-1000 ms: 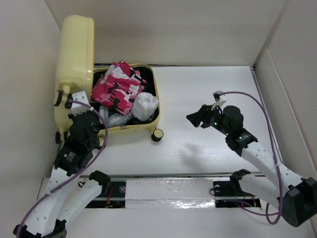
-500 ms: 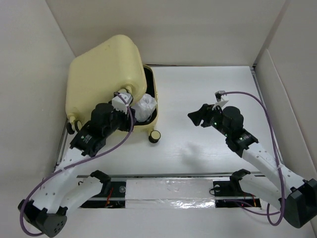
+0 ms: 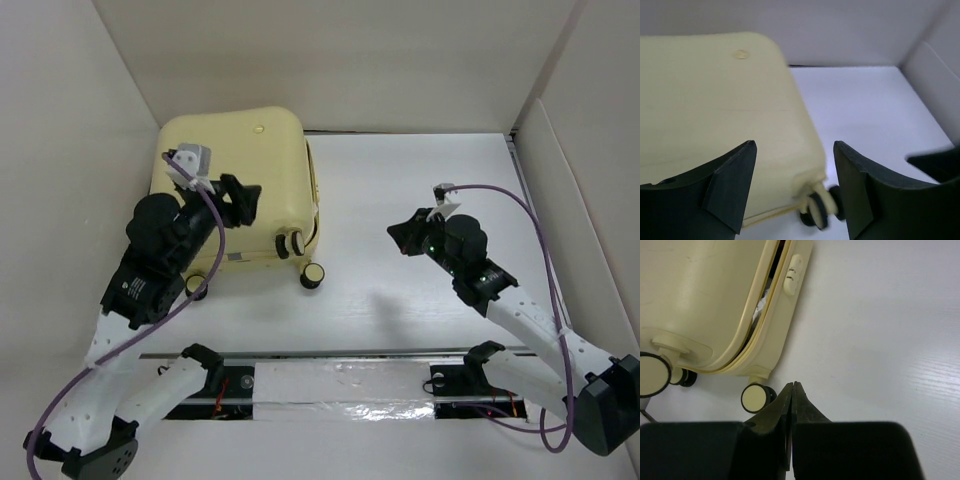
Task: Pack the luggage
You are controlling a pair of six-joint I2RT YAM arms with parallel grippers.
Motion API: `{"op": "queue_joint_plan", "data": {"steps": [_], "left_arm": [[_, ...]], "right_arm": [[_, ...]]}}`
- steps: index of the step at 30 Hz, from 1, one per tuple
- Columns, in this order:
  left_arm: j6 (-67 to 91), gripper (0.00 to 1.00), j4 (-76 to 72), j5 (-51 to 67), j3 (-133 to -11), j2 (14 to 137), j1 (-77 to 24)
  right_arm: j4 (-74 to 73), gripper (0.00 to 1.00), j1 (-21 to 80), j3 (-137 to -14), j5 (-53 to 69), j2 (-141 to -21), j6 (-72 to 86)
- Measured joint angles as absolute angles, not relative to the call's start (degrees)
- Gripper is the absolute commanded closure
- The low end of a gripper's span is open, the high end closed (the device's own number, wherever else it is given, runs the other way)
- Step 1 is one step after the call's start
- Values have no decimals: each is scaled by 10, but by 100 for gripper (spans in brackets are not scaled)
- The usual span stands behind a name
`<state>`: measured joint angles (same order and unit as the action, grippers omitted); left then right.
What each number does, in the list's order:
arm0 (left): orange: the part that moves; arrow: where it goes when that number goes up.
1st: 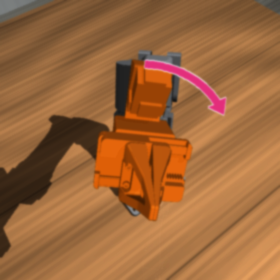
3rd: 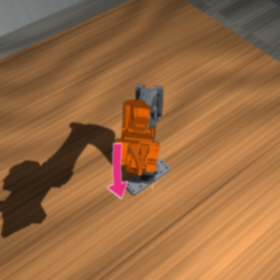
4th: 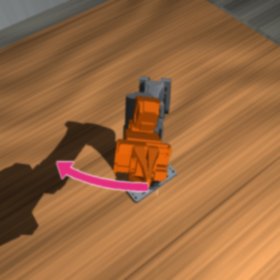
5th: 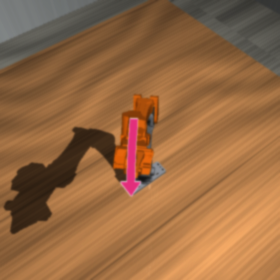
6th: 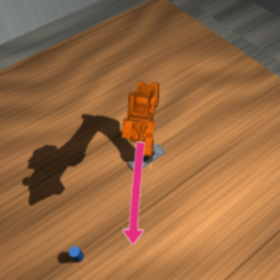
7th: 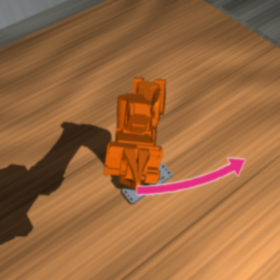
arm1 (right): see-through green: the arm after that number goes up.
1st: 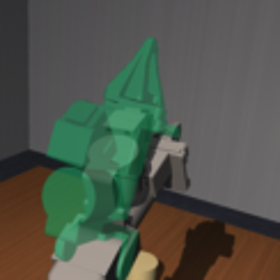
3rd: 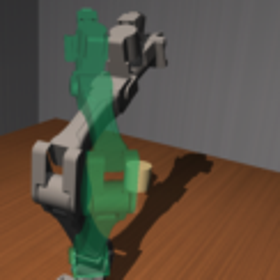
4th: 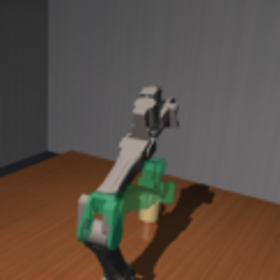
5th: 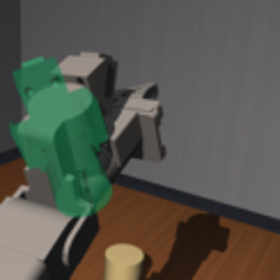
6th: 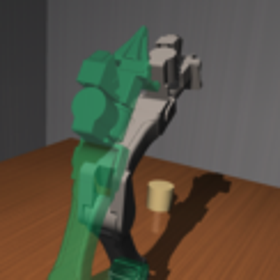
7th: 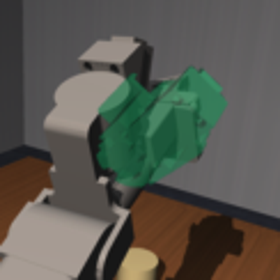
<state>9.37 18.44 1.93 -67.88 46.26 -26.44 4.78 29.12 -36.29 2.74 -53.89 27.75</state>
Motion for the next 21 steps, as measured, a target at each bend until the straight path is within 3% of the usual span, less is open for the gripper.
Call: {"op": "queue_joint_plan", "data": {"steps": [3, 6, 12, 21], "left_arm": [[145, 39, 183, -126, -688, 505, -214], [184, 43, 180, -181, -700, 562, -93], [235, 49, 170, -157, -707, 698, 136], [256, 49, 176, -137, -735, 834, 218]], "right_arm": [[48, 100, 300, -363, 23, -551, 274], [48, 100, 316, -363, 18, -566, 269], [46, 100, 344, -366, -7, -590, 260], [45, 100, 347, -367, -38, -579, 255]]}}
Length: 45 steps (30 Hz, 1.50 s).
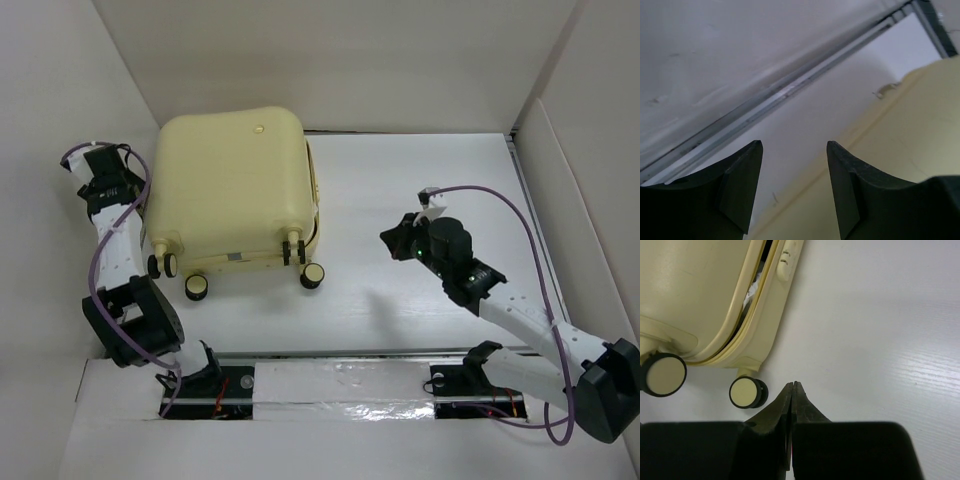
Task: Pack the luggage
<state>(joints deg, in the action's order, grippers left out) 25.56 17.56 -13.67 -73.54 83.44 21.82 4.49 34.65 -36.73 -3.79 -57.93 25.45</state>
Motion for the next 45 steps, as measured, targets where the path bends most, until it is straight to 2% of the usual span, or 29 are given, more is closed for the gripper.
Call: {"op": "queue_joint_plan", "data": {"steps": [7, 12, 18, 21, 25, 29, 30, 32, 33, 34, 35, 37, 38, 40, 45], "left_arm": [[262, 51, 169, -100, -729, 891, 275], [271, 52, 141, -75, -711, 936, 257], [339, 53, 41, -66, -541, 875, 218], [374, 53, 24, -84, -461, 799, 145], [409, 52, 21, -75, -374, 680, -6], [437, 50, 13, -41, -319, 564, -147], [439, 49, 16, -39, -313, 541, -173], [438, 47, 29, -51, -313, 502, -207], [435, 41, 40, -70, -316, 482, -213], [431, 38, 51, -93, -323, 463, -214], [431, 36, 56, -119, -331, 445, -211], [428, 35, 40, -156, -351, 422, -194], [427, 35, 25, -163, -366, 432, -178], [426, 35, 10, -166, -422, 469, -138], [426, 35, -59, -86, -660, 729, -30]], "right_arm": [[46, 100, 347, -367, -54, -558, 255], [45, 100, 347, -367, -59, -558, 255], [32, 98, 346, -367, -90, -552, 255], [18, 96, 343, -367, -111, -535, 255], [8, 91, 324, -368, -124, -520, 259], [-1, 76, 312, -370, -133, -518, 267], [-6, 69, 311, -370, -135, -517, 270], [-14, 66, 308, -370, -140, -516, 274], [-16, 66, 303, -370, -143, -516, 277], [-18, 66, 297, -370, -144, -516, 283], [-18, 71, 290, -370, -145, -516, 287], [-12, 94, 272, -367, -145, -517, 297], [-8, 99, 265, -365, -143, -518, 303], [-2, 100, 249, -365, -137, -529, 314], [10, 99, 221, -365, -130, -591, 328]]}}
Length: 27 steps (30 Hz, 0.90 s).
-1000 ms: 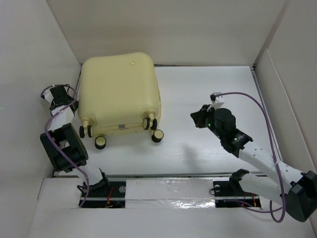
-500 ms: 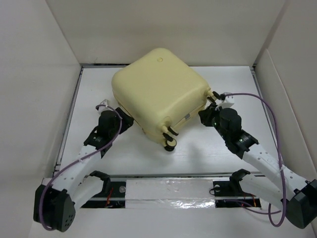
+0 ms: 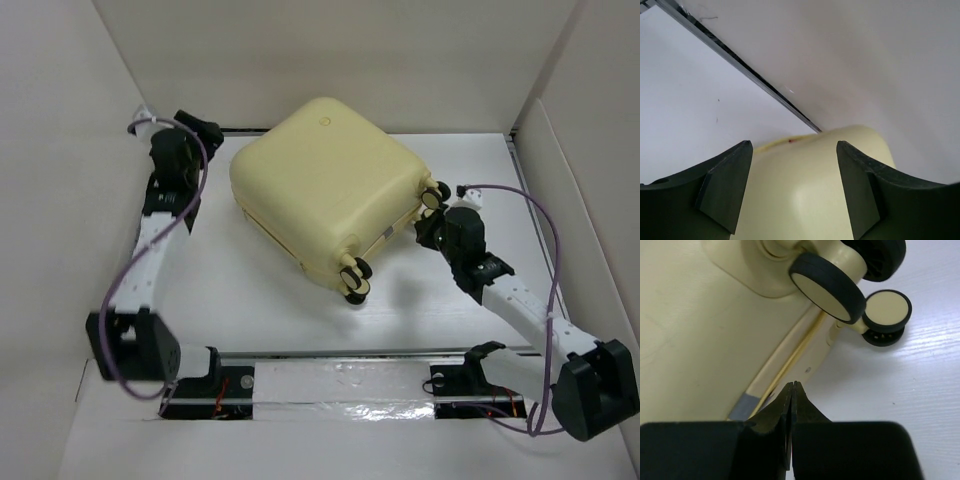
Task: Pack the luggage
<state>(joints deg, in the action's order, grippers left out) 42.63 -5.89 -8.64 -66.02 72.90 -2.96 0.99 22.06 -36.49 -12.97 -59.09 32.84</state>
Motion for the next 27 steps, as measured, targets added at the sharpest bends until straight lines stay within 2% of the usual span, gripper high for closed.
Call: {"op": "queue_joint_plan", "data": {"steps": [8, 12, 17, 19, 27], "left_arm": [[373, 34, 44, 11, -1007, 1148, 22], [364, 35, 67, 70, -1027, 1234, 27], [374, 36, 48, 119, -960, 1242, 23], [399, 37, -12, 113, -901, 1223, 19], [515, 40, -275, 8, -486, 981, 13]], "right_arm": [[26, 98, 195, -385, -126, -702, 341], [43, 99, 179, -409, -126, -751, 345], [44, 99, 167, -465, -126, -814, 348], [43, 99, 165, -484, -122, -835, 348], [20, 100, 150, -651, -109, -981, 307]]}}
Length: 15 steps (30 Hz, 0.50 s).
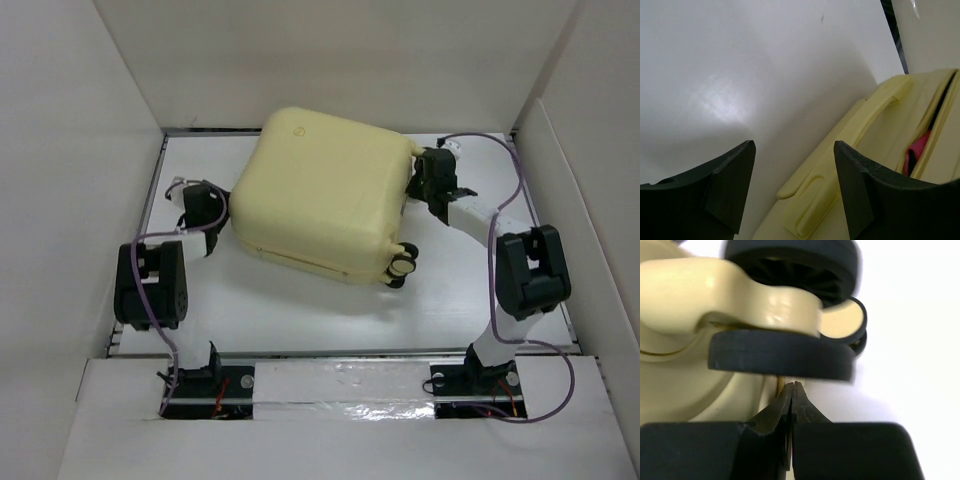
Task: Pack the luggage
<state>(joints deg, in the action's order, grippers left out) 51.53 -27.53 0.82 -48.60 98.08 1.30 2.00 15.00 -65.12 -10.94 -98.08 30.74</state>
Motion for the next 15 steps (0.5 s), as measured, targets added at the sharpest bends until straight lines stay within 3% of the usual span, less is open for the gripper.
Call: {"op": "queue_joint_plan", "data": {"steps": [6, 9, 10, 13, 15], "left_arm": [[539, 52, -341, -112, -250, 780, -65], [534, 56, -327, -164, -185, 681, -142], [529, 56, -317, -171, -162, 643, -172], [518, 55, -270, -165, -111, 546, -240], [522, 54, -242, -149, -86, 497, -274]], "right_arm": [[-44, 96, 138, -860, -29, -1123, 267], [-77, 77, 133, -965, 9, -1186, 257], [-82, 61, 133, -995, 24, -1202, 256], [-99, 35, 135, -1061, 72, -1228, 262], [-110, 24, 151, -1091, 120, -1229, 278]]}}
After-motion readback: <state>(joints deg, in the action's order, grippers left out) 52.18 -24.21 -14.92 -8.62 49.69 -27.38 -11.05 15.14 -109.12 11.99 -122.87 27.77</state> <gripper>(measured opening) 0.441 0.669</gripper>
